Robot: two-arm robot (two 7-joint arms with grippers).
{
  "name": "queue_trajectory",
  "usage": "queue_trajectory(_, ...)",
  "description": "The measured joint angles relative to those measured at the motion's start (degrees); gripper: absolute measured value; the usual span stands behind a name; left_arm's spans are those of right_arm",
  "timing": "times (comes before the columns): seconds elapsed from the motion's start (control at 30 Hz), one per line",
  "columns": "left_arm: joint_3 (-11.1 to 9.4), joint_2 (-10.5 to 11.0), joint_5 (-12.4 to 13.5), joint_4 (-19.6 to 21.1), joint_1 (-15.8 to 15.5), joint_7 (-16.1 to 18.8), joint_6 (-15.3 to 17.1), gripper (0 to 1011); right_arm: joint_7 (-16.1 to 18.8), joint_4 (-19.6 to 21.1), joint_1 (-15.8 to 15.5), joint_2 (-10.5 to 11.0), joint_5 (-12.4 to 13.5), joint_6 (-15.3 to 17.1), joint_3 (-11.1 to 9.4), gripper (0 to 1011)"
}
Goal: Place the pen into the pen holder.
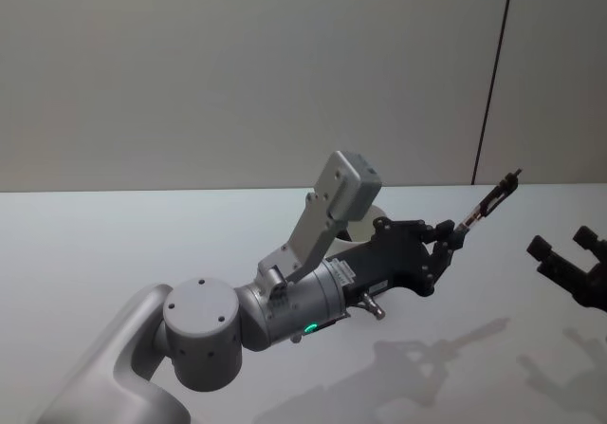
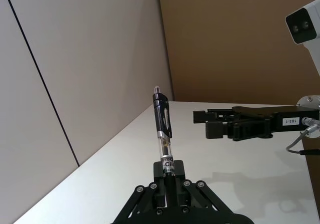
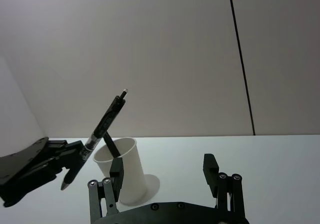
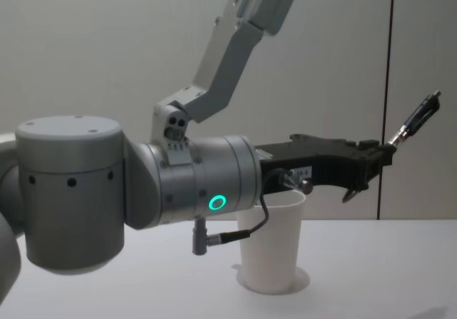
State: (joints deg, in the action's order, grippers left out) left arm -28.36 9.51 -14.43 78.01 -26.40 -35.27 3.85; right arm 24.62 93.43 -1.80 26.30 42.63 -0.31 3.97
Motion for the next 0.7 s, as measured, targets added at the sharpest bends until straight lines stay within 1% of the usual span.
queue_trajectory(0.1,0.0,0.0,0.0,0.0,0.0,0.0,0.0,126,1.4,-0.4,0.0,0.1,1.5,-0.2,-0.1,1001)
queue_trajectory(0.13,0.0,0.0,0.0,0.0,0.0,0.0,0.0,126,2.5,-0.8,0.0,0.1,2.6,-0.3,-0.2,1001)
queue_trajectory(0.17,0.0,0.0,0.0,0.0,0.0,0.0,0.0,126,2.8,-0.9,0.0,0.1,2.9,-0.4,-0.2,1001)
queue_trajectory(0.23,0.0,0.0,0.0,0.0,0.0,0.0,0.0,126,4.3,-1.4,0.1,0.1,4.6,-0.5,-0.3,1001)
queue_trajectory(0.3,0.0,0.0,0.0,0.0,0.0,0.0,0.0,126,5.1,-1.8,0.2,0.1,5.5,-0.6,-0.4,1001)
queue_trajectory(0.33,0.0,0.0,0.0,0.0,0.0,0.0,0.0,126,6.0,-2.1,0.3,0.1,6.6,-0.6,-0.4,1001)
queue_trajectory(0.4,0.0,0.0,0.0,0.0,0.0,0.0,0.0,126,6.8,-2.4,0.4,0.0,7.6,-0.7,-0.4,1001)
queue_trajectory(0.43,0.0,0.0,0.0,0.0,0.0,0.0,0.0,126,7.7,-2.9,0.6,0.0,8.7,-0.7,-0.4,1001)
queue_trajectory(0.7,0.0,0.0,0.0,0.0,0.0,0.0,0.0,126,11.1,-5.1,1.7,-0.6,13.4,-0.6,-0.4,1001)
